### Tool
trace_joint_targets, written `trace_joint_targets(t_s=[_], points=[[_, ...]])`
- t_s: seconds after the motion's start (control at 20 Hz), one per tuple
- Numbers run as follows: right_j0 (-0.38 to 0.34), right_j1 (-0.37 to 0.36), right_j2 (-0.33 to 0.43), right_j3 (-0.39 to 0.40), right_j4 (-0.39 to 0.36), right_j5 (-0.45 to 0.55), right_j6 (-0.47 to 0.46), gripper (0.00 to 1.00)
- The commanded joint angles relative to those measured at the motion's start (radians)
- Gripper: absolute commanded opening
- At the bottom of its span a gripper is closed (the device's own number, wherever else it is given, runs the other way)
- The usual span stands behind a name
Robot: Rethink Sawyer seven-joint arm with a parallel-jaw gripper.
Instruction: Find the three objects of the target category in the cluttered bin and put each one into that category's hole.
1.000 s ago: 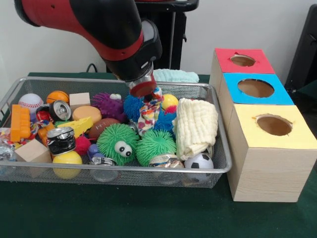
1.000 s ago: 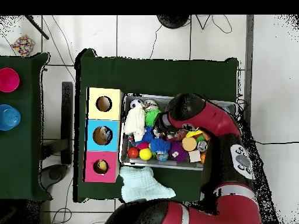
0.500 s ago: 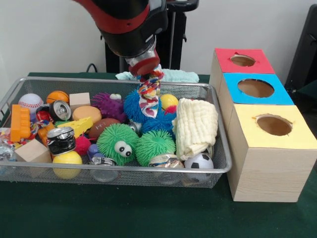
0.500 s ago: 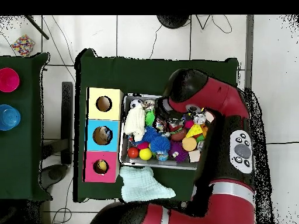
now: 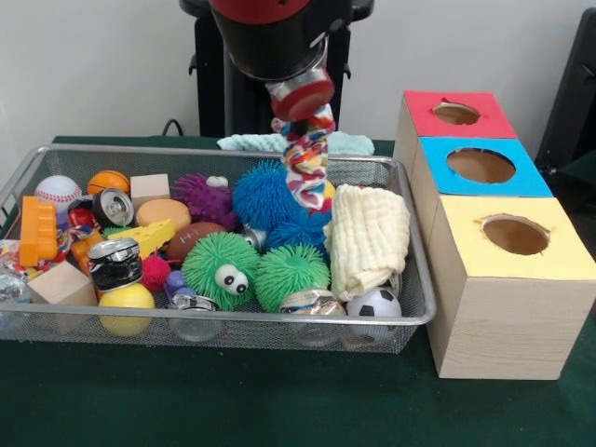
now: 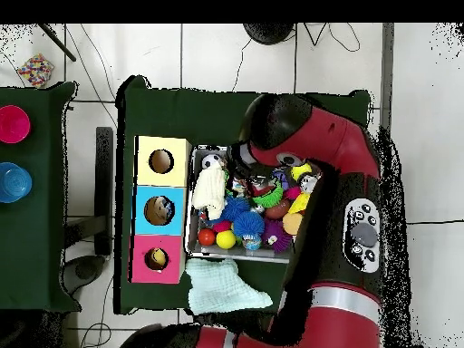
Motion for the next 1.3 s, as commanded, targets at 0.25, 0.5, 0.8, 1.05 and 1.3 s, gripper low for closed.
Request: trace_joint_targets(t_s=[0.25, 0.5, 0.8, 1.05, 1.3], points=[[0.028, -0.021, 0.029, 0.242, 0.232, -0.210, 0.284, 0.00], [0.058, 0.001, 0.000, 0.158, 0.255, -0.162, 0.319, 0.00], [0.085, 0.045, 0.002, 0.095, 0.305, -0.185, 0.361, 0.00], [0.110, 0.070, 0.006, 0.077, 0.361, -0.203, 0.393, 0.00], [0.143, 0.067, -0.004, 0.105, 0.393, -0.260, 0.405, 0.00]])
